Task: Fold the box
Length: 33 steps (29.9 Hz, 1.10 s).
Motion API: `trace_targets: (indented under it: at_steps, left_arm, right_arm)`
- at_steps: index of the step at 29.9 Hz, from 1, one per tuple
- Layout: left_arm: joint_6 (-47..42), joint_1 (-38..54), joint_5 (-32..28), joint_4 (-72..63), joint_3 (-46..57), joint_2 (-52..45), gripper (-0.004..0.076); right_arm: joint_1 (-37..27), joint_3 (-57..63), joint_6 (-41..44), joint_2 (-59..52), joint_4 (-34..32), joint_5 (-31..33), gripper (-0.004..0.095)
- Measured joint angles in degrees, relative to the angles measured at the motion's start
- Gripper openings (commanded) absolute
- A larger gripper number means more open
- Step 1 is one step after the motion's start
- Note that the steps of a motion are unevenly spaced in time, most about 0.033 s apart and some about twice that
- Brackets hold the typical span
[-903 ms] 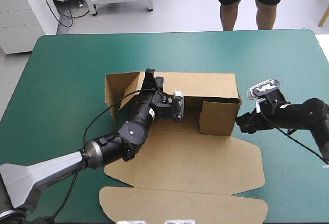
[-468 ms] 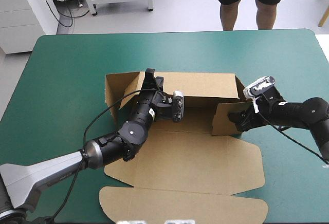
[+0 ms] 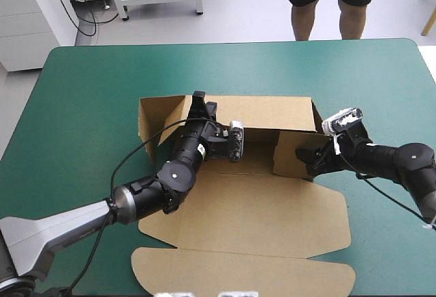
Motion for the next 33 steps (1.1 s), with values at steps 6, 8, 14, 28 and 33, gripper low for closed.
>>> trace_targets:
  at_steps: [6, 8, 14, 28, 33]
  left_arm:
    - [0.0, 0.0, -0.1, 0.0, 0.0, 0.0, -0.0008]
    - [0.0, 0.0, -0.1, 0.0, 0.0, 0.0, -0.0008]
    - [0.0, 0.0, 0.0, 0.2, 0.0, 0.0, -0.0008]
    - [-0.4, 0.0, 0.6, 0.0, 0.0, 0.0, -0.0008]
    - [-0.9, 0.1, 1.6, -0.6, 0.1, 0.0, -0.0008]
  right_arm:
    - [0.0, 0.0, -1.2, 1.1, 2.0, 0.6, 0.0531]
    - [0.0, 0.0, -2.5, 1.5, 2.8, 1.4, 0.0531]
    - [0.0, 0.0, -4.5, 3.0, 3.6, 1.9, 0.0369]
    - [7.3, -0.2, -5.2, 4.6, 6.4, -14.3, -0.0009]
    - [12.8, -0.2, -2.6, 4.7, 5.5, -22.5, -0.0006]
